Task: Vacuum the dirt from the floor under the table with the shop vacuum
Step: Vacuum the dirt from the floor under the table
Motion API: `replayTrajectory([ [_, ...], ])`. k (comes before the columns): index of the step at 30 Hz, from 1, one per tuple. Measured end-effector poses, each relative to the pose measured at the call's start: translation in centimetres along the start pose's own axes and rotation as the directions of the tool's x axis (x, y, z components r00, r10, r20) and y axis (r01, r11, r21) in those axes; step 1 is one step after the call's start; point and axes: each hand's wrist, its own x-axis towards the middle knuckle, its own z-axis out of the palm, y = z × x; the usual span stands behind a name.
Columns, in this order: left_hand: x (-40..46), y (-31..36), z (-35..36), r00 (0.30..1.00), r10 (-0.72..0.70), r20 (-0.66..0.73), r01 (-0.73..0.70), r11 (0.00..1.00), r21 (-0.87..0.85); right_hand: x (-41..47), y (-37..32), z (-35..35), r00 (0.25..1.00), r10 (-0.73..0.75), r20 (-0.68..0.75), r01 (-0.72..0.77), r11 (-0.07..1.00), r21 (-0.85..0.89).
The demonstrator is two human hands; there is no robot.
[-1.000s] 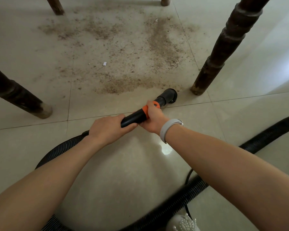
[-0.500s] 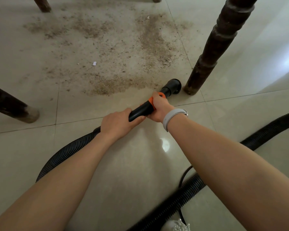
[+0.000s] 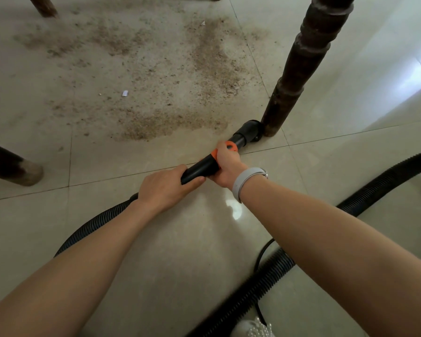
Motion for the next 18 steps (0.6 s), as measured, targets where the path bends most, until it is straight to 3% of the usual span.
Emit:
replayTrajectory([
  [6, -1.0, 0.2, 0.5, 0.997, 0.059, 0.052, -0.061, 0.997, 0.052, -0.9, 1.9, -1.9, 1.000, -0.016, 0.017, 0.014, 0.995, 0.099],
  [13, -0.1, 3.1, 1.2, 0.988, 0.153, 0.030, -0.155, 0.983, 0.095, -1.2, 0.7, -5.0, 0.995, 0.019, -0.097, 0.000, 0.982, 0.187],
  [18, 1.6, 6.5, 1.4, 0.966, 0.256, -0.031, -0.249, 0.958, 0.143, -0.8, -2.3, -7.6, 0.983, -0.038, -0.180, 0.073, 0.979, 0.192],
])
